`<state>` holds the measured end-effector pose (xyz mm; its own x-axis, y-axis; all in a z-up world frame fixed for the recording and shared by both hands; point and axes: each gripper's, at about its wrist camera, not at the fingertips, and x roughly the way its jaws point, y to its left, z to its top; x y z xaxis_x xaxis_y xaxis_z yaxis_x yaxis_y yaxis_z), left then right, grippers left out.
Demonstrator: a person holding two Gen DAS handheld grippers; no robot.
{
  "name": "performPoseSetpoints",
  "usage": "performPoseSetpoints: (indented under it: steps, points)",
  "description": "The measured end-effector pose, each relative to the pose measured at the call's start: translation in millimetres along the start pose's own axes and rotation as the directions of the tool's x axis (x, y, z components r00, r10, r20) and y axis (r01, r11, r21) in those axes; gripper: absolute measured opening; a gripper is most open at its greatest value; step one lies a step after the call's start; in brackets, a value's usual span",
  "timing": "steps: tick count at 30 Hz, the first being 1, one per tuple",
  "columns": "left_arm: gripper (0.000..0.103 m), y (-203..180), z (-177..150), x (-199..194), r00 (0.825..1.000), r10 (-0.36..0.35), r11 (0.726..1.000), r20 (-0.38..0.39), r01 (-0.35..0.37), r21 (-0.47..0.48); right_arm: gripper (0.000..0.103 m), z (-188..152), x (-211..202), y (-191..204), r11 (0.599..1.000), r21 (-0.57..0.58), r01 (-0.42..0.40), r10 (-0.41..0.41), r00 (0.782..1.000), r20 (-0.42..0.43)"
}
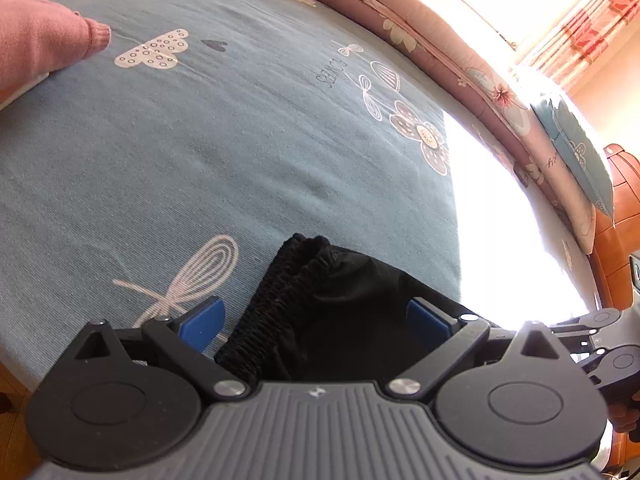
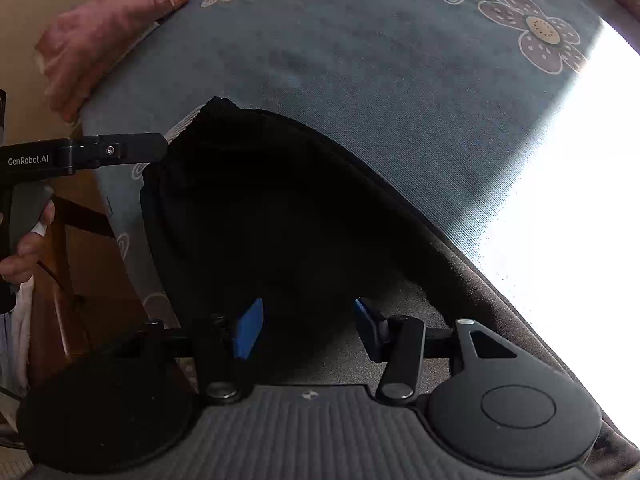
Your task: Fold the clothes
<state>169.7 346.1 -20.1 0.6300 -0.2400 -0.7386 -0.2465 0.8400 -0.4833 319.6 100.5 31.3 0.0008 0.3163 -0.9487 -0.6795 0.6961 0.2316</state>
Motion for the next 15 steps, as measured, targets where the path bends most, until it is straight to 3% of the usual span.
performPoseSetpoints:
  steps: [4,8,12,15]
  points:
    - [0.097,26.0,17.9,15.4,0.989,-0.118,0.993,-0.085,0.120,0.020,0.056,16.3,7.8,11.8,1.000,0.000,-0.014,0.014,1.000,-0.012]
    - [0.097,35.8,33.8,34.7,0.975,-0.181,0.980,-0.127,0.190,0.064,0.056,23.6,16.1,22.7,0.999,-0.024,-0.024,0.023,0.999,-0.044]
    - [0.097,35.9,50.1,58.4,0.941,-0.269,0.950,-0.205,0.294,0.102,0.056,29.2,21.6,23.1,0.999,-0.032,-0.021,0.018,0.998,-0.065]
    - [0.097,29.5,58.9,77.0,0.903,-0.314,0.915,-0.292,0.370,0.159,0.056,31.7,23.2,20.2,1.000,-0.014,-0.018,0.017,0.998,-0.067]
